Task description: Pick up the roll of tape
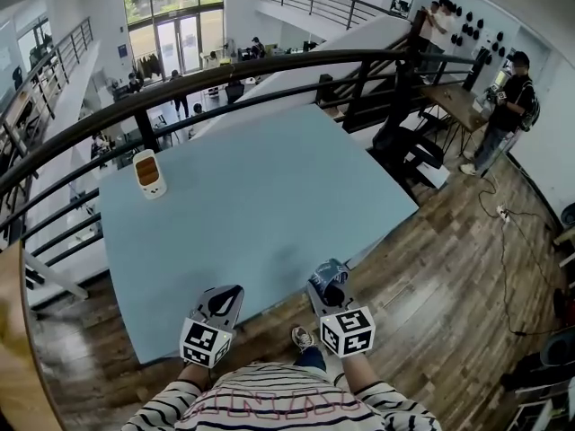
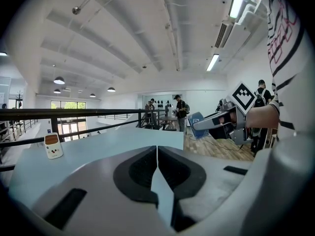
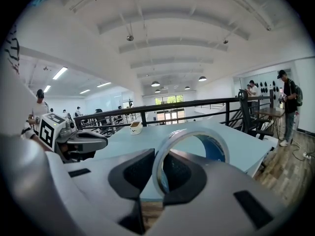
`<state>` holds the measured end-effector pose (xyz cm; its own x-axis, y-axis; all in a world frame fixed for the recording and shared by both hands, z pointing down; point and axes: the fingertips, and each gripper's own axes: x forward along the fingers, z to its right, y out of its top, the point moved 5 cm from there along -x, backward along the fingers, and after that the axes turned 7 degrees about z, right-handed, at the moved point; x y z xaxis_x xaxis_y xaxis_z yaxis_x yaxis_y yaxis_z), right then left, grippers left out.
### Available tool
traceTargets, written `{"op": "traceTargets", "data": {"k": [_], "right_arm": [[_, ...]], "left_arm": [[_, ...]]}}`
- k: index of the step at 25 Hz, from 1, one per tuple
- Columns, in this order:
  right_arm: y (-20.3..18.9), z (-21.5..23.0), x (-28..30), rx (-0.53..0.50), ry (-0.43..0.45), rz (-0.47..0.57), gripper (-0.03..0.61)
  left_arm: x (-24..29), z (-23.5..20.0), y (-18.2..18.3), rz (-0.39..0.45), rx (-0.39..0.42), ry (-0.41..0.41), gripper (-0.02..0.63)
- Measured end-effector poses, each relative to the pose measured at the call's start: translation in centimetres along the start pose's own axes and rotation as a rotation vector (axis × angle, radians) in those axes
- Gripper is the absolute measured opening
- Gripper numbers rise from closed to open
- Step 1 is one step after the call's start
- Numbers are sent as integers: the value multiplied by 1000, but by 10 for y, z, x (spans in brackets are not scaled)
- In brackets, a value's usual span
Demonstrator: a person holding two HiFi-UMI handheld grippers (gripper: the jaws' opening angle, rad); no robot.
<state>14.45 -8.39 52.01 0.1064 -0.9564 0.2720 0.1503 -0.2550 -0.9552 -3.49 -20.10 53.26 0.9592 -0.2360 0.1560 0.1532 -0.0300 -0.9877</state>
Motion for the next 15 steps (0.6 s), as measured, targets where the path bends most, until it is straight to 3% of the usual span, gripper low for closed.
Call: {"op": "traceTargets", "data": {"k": [15], "right_arm": [[2,7,8,4,5,4,69]], "left_arm": [[6,-6,-2,9,-23,32,31]]}}
